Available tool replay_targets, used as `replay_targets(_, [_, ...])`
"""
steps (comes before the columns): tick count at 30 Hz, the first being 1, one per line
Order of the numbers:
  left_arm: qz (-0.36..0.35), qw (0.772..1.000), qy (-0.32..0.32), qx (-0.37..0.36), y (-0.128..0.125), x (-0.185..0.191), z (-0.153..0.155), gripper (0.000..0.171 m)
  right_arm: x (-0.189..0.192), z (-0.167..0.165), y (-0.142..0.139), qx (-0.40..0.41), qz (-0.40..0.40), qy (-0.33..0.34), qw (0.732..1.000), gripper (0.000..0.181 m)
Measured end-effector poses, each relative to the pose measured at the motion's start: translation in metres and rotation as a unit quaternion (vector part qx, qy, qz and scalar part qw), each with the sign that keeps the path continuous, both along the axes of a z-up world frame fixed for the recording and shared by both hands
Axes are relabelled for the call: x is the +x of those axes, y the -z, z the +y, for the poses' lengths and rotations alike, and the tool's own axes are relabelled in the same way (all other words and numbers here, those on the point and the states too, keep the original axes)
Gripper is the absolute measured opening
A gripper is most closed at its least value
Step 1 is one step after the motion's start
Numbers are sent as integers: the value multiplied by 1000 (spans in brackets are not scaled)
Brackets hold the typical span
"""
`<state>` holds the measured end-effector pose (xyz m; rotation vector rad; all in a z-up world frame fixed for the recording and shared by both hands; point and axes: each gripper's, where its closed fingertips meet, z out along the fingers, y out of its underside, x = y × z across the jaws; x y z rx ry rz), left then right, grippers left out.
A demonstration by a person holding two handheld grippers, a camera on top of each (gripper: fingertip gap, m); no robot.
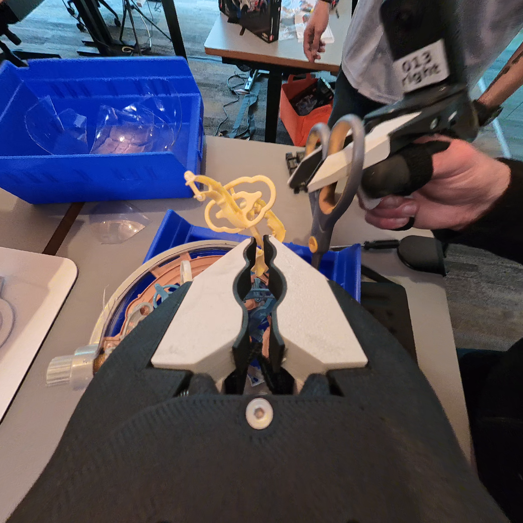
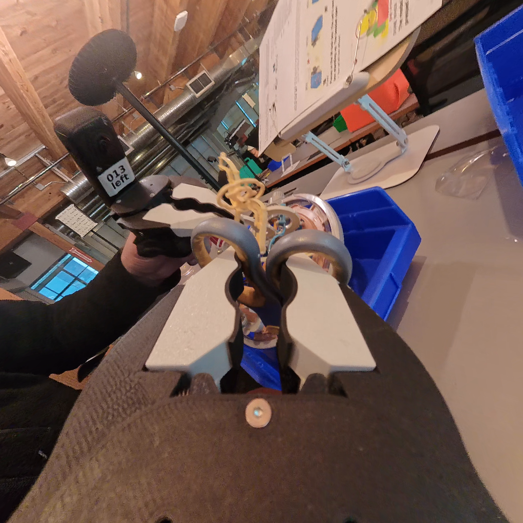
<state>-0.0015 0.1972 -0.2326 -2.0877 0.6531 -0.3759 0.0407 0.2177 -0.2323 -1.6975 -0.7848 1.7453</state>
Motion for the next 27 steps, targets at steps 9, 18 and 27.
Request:
replay_targets(9, [-57,998,-12,8,-25,-16,8,2,-15,0,28,-50,-55,-54,996,18])
replay_targets(18, [-89,995,-35,15,-31,-37,15,2,-13,-12,26,2,-71,-83,994,18])
replay_targets(27, [-103,993,-54,29,-38,-56,14,1,7,4,45,-72,-50,-34,996,24])
